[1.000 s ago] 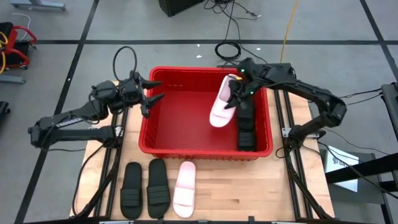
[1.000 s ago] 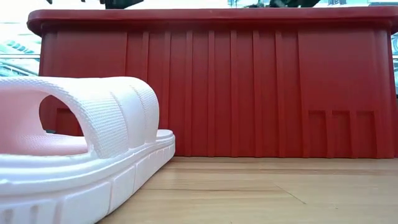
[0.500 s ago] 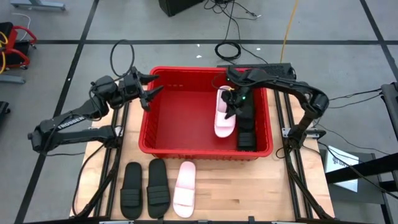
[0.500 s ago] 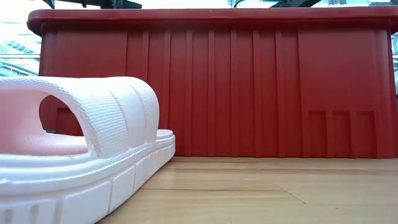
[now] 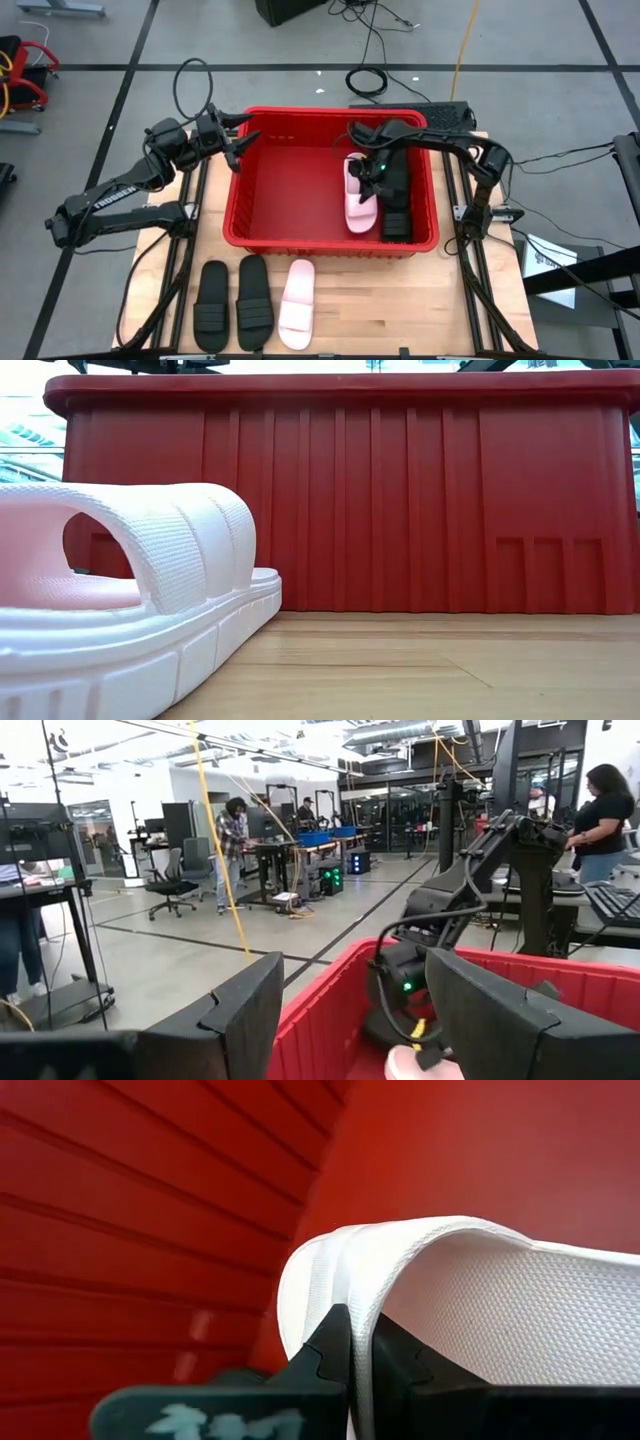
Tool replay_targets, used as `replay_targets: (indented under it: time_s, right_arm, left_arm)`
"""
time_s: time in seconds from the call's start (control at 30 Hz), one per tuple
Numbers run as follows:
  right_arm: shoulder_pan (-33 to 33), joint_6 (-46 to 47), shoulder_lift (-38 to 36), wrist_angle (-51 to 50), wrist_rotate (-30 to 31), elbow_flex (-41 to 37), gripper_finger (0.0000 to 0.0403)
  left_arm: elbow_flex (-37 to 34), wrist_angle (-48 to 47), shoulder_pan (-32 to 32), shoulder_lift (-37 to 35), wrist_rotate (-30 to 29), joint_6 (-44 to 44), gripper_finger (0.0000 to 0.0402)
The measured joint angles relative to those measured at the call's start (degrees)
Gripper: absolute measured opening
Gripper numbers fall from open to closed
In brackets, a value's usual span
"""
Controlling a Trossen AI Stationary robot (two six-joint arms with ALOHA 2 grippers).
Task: Pick and place slides into bin
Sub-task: Put the pink slide into the red container
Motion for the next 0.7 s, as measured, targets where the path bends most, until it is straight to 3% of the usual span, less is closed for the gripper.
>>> replay_targets:
  time_s: [0.37, 0.7]
  right_arm:
    - [3.01, 1.17, 0.09, 2.02, -1.3, -0.76, 0.0002]
    - [2.54, 5.06, 0.09, 7.3, -1.25, -6.38, 0.0002]
  left_arm:
    - [0.0, -0.38, 0.06, 0.02, 1.38, -0.33, 0.025]
    - [0.0, 0.06, 0.06, 0.02, 1.38, -0.28, 0.025]
